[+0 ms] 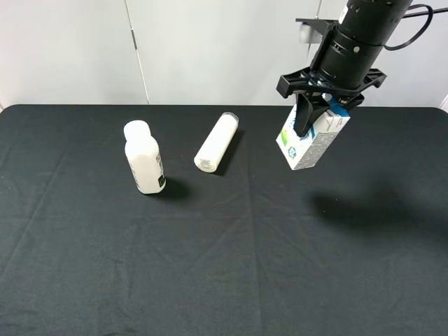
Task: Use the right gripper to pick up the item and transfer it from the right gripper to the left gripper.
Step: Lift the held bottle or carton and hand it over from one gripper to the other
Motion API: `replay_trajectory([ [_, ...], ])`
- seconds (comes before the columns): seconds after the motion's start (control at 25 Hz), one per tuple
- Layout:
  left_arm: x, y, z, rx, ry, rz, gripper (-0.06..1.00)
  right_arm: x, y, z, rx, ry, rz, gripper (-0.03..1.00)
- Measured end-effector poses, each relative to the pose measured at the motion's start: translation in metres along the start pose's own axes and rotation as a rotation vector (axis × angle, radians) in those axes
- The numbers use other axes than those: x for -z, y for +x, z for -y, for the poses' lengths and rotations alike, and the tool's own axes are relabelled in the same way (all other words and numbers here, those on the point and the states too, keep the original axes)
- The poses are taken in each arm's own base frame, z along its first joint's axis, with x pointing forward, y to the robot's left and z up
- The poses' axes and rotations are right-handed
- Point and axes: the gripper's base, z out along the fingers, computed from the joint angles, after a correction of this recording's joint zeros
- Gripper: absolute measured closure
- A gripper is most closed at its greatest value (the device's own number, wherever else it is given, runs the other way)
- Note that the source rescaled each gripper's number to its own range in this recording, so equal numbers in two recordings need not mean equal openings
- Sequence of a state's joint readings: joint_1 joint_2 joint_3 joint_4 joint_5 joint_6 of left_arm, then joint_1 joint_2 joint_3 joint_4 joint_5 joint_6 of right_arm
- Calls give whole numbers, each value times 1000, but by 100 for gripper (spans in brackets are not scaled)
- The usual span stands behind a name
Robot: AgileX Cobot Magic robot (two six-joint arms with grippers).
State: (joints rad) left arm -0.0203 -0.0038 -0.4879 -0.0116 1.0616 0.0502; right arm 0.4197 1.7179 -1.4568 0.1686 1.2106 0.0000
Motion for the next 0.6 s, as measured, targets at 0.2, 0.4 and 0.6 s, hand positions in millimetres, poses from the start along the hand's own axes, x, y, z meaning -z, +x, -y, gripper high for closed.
replay_trajectory([
  [0.2,0,0,0,0,0,0,-3,8,2,-9,76,-91,25,91],
  [0.4,0,0,0,0,0,0,-3,19,5,-17,150,-162,61,91],
  [0.6,0,0,0,0,0,0,-3,25,8,-25,269,-198,87,91],
])
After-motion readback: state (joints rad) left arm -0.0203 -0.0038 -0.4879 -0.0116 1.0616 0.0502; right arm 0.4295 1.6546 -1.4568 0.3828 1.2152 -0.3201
